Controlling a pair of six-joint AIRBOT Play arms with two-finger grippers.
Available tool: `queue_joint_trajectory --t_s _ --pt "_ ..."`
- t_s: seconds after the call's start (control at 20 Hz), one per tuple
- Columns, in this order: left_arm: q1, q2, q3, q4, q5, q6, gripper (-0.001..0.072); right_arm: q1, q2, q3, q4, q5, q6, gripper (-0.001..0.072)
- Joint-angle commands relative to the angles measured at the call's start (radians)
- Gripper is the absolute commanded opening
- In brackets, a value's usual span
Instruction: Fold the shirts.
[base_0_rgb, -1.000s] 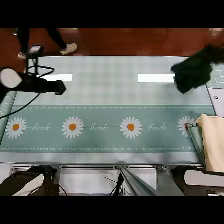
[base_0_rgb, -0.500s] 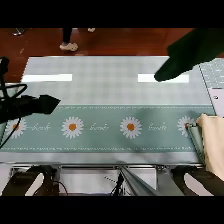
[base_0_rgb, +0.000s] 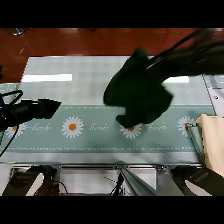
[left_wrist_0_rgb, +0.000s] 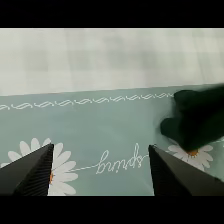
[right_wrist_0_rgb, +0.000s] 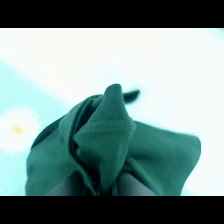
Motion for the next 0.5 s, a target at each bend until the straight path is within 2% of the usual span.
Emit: queue_joint_trajectory --t_s 0.0,0.1,0.2,0.25,0.3,0.35,0.45 --pt "0.001 -0.039 -0.002 -0.003 -0.003 -0.002 0.0700 0.167 -0.138 -0.186 0.032 -0.160 0.113 0.0034" --pt "0.000 -0.058 -0.002 -0.007 -0.017 -0.002 0.0700 0.214 -0.261 -0.188 0.100 -0.194 0.147 0.0034" --pt "0.000 -0.068 -0.002 -0.014 -0.018 -0.002 0.0700 0.239 -0.357 -0.188 0.230 -0.212 0.137 0.0041" --pt "0.000 -0.072 -0.002 -0.017 -0.018 -0.002 0.0700 0.237 -0.385 -0.187 0.293 -0.199 0.118 0.0229" --pt "0.000 -0.074 -0.002 -0.018 -0.020 -0.002 0.0700 0.222 -0.402 -0.174 0.311 -0.155 0.078 0.0594" --pt "0.001 -0.076 -0.002 -0.018 -0.031 -0.002 0.0700 0.189 -0.405 -0.149 0.278 -0.089 0.051 0.0630" --pt "0.000 -0.082 -0.002 -0.018 -0.081 -0.003 0.0700 0.074 -0.375 -0.101 0.191 0.065 0.048 0.0630"
